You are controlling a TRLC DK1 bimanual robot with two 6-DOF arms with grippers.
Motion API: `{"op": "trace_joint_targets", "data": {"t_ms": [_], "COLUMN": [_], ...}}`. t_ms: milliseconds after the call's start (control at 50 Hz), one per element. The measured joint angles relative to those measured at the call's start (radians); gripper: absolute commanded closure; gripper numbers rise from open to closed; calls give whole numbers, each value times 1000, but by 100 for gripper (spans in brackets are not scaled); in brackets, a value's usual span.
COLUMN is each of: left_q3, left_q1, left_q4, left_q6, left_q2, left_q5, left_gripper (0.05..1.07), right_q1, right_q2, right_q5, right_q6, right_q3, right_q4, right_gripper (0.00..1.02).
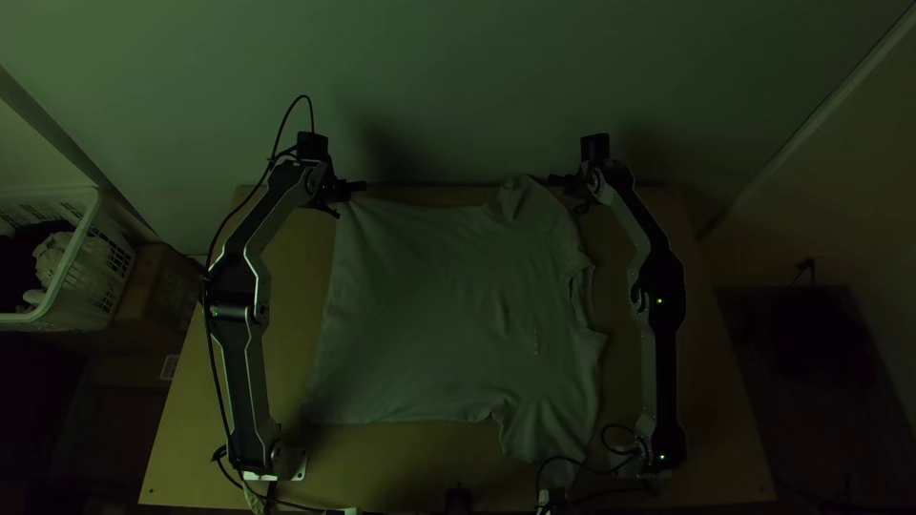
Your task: Fold the t-shirt
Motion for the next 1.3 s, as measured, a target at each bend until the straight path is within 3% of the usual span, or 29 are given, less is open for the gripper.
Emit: {"op": "trace_joint_targets", "data": {"t_ms": [60,160,300,380,800,900,1000,1300], "left_q3": [31,60,64,64,64,64,64,64], "left_q1": [4,8,9,9,9,9,10,15], "left_q4": [0,0,-1,-2,-11,-11,-12,-19], "left_q6": [0,-3,-3,-3,-3,-3,-3,-3], "left_q2": [12,21,23,25,25,25,25,25], "left_q5": [4,11,11,11,11,11,11,11], "left_gripper": [105,105,105,105,105,105,105,105], "right_q1": [-2,-2,3,5,29,43,53,65], "right_q2": [0,0,0,2,30,38,43,46], "right_q5": [0,0,1,1,8,19,26,39], "right_q6": [0,0,0,0,-3,-7,-15,-31], "right_q3": [0,0,0,0,0,5,11,16], "right_q4": [0,-10,-54,-75,-133,-138,-139,-131], "right_gripper": [96,65,60,47,49,83,100,100]}}
